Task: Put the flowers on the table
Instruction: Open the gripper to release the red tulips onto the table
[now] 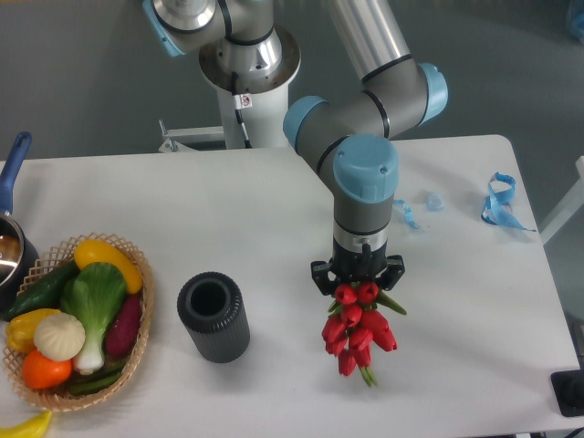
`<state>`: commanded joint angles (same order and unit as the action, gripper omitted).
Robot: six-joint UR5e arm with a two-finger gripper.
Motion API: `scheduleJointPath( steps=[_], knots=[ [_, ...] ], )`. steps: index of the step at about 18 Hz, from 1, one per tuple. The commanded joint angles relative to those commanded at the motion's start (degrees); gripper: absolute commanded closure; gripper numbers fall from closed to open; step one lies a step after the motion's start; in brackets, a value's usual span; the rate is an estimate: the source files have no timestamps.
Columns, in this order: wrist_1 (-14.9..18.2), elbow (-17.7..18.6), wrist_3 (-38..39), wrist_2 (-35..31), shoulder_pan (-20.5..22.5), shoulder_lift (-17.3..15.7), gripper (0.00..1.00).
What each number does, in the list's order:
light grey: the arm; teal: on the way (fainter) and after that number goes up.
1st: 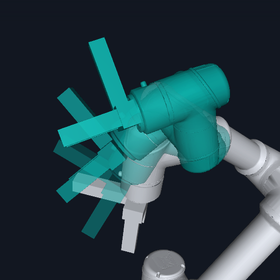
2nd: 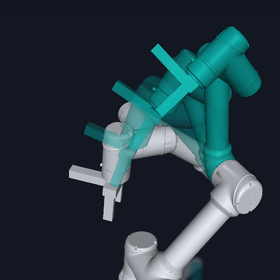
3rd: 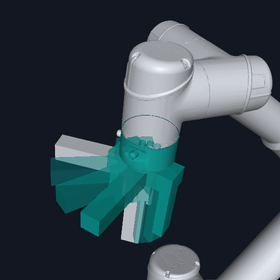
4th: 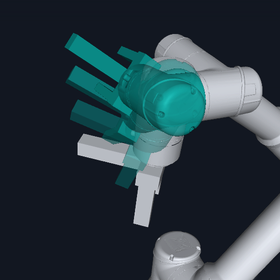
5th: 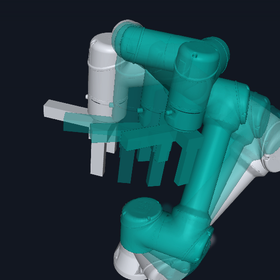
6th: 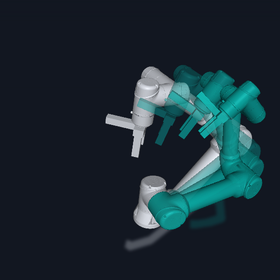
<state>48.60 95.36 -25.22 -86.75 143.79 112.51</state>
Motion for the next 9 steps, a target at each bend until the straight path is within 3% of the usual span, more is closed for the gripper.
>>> scheduleJointPath(
  steps=[9],
  knots=[
    [0.44, 1.49, -7.11, -0.09, 0.97, -7.46, 0.0]
  ],
)
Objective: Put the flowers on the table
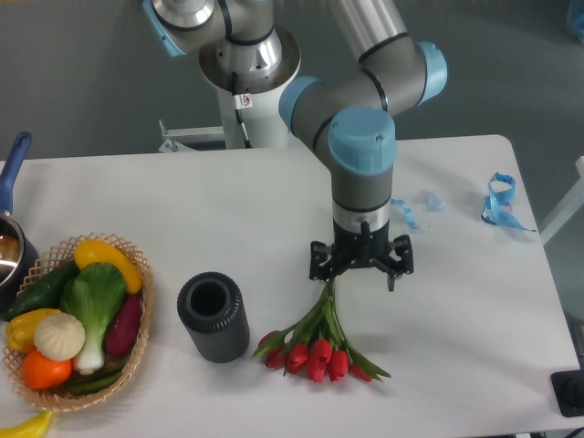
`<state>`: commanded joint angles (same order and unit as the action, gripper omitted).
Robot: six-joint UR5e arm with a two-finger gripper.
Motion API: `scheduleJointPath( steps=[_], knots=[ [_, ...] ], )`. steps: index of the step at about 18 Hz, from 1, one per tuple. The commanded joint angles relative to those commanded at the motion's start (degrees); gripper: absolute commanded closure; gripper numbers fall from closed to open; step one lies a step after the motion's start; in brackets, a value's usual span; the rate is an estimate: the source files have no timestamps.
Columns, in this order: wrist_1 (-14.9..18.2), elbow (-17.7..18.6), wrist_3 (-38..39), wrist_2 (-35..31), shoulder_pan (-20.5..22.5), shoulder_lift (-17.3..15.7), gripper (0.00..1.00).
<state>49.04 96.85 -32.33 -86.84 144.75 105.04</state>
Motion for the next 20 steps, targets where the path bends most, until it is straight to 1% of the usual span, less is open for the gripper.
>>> scheduleJointPath(
  steps=[4, 6, 11, 13, 16, 18, 20],
  knots=[
    [-0.17, 4.22, -8.95, -2.37, 1.76, -5.45, 0.0],
    [-0.18, 5.1, -11.87, -2.72, 2.46, -7.21, 0.0],
    [0.44, 5.19, -12.49, -2.72, 3.43, -8.01, 0.0],
    [0.53, 5.37, -15.46, -2.72, 3.6, -8.1, 0.0],
    [0.53, 6.94, -22.4, -2.72, 3.87, -8.8, 0.0],
    [0.44, 8.18, -24.26, -2.72, 4.66, -9.41, 0.0],
    [0.44, 8.53, -24.62, -2.64, 5.1, -9.77, 0.0]
  ],
)
